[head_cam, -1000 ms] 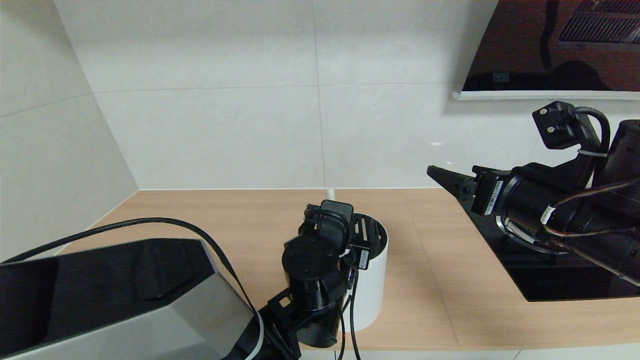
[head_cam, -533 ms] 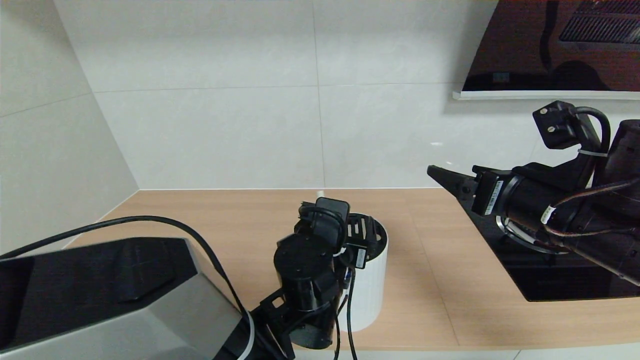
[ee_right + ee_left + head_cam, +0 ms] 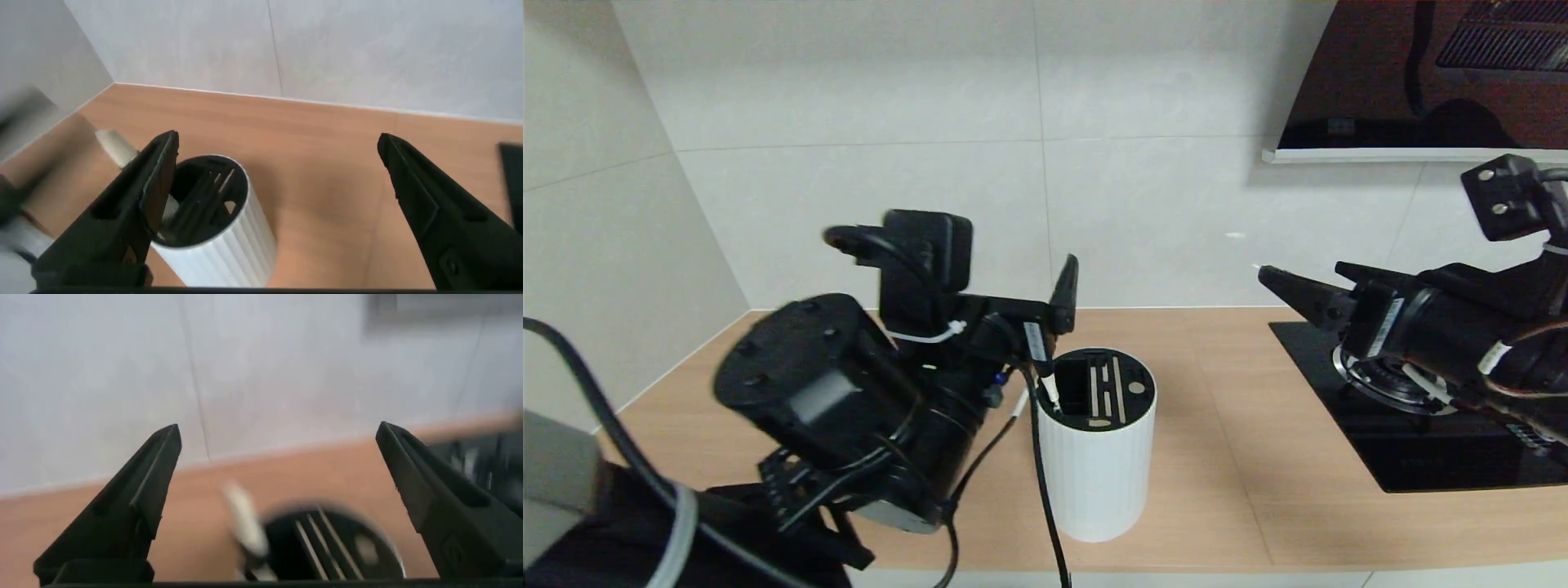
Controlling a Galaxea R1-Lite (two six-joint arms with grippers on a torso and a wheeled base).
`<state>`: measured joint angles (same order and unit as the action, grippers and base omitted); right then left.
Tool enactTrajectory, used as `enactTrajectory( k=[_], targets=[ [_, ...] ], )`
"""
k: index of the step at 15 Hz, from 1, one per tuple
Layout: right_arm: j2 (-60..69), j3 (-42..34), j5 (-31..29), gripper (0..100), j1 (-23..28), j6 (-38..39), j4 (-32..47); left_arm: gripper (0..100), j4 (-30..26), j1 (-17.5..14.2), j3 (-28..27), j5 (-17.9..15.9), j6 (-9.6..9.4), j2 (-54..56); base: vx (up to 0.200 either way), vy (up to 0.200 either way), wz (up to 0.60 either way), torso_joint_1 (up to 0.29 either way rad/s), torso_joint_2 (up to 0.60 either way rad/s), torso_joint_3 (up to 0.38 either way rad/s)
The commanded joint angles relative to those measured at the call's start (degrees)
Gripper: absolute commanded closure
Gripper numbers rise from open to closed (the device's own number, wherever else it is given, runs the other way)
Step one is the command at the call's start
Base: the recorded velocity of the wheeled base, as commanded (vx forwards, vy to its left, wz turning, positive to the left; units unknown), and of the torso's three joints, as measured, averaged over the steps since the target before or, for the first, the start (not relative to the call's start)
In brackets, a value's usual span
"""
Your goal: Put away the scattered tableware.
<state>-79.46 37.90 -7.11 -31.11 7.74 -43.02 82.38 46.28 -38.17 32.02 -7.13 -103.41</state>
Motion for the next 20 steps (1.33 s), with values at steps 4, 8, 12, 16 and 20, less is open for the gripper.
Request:
enactTrajectory(
  k=[4,8,12,16,20],
  targets=[
    [25.1,-12.8,-0.1,0,3.7,-2.6,0.5,0,-13.1,-1.5,14.4,-2.6,-0.08,32.7,0.0,0.0,0.0,0.0,0.0,0.0],
    [40.5,-21.6,-0.1,0,10.5,-4.0,2.9,0,-36.7,-11.6,20.0,-4.3,0.1,57.6,0.0,0.0,0.0,0.0,0.0,0.0],
    [61.6,-20.0,-0.9,0,18.6,-4.3,26.8,0,-67.7,-25.4,17.5,-10.5,0.1,83.6,0.0,0.0,0.0,0.0,0.0,0.0],
    [73.8,-20.1,-0.8,0,23.4,-6.2,39.0,0,-82.8,-35.5,13.7,-16.6,0.28,96.4,0.0,0.0,0.0,0.0,0.0,0.0],
    [73.8,-19.7,-4.8,0,25.0,-6.6,39.1,0,-83.7,-40.7,13.3,-15.2,7.04,97.8,0.0,0.0,0.0,0.0,0.0,0.0]
  ],
)
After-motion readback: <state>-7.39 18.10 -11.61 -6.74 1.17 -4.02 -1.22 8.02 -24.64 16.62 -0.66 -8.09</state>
